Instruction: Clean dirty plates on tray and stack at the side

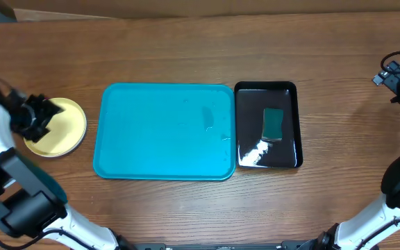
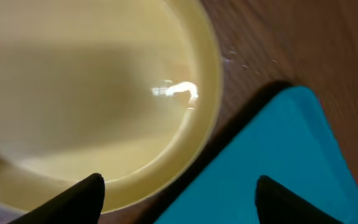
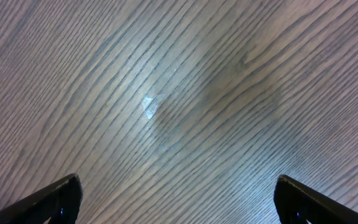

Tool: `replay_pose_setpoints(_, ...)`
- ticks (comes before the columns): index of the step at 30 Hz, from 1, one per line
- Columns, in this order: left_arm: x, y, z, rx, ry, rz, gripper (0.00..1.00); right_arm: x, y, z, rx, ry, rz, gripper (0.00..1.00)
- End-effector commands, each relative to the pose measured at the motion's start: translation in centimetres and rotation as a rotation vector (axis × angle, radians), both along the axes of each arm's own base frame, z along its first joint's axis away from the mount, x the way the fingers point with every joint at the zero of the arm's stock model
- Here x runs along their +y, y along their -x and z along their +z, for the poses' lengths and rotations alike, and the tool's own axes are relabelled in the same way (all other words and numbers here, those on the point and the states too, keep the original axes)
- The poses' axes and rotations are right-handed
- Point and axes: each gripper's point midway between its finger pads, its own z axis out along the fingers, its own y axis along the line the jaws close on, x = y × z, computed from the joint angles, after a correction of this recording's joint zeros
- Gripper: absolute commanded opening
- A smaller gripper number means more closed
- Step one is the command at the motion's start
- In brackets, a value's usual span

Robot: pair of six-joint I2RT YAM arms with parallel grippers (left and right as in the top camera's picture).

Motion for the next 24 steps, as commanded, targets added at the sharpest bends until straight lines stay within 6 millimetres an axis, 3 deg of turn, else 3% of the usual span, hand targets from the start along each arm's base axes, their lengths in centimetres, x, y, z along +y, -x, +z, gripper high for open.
replay_pose_setpoints(1,-3.0,-2.7,2.2,-0.093,-0.045,-0.158,0.93,-0.2,-0.2,1.0,-0.020,0.022,0.001,1.00)
replay_pose_setpoints(2,-3.7,-3.2,2.2,-0.097,-0.055,-0.181,1.00,-0.2,-0.2,1.0,-0.020,0.022,0.001,1.00)
replay_pose_setpoints(7,-8.0,-4.8,2.2,-0.102,-0.076,-0.291,1.00,-0.2,-0.2,1.0,-0.020,0.022,0.001,1.00)
replay_pose_setpoints(13,-11.3,-5.5,2.2,-0.104,-0.075,-0.370,1.00,-0.2,-0.2,1.0,-0.020,0.022,0.001,1.00)
replay_pose_setpoints(24,-12.4,-5.7,2.2,-0.105,-0.074,-0.393,1.00,-0.2,-0.2,1.0,-0.020,0.022,0.001,1.00)
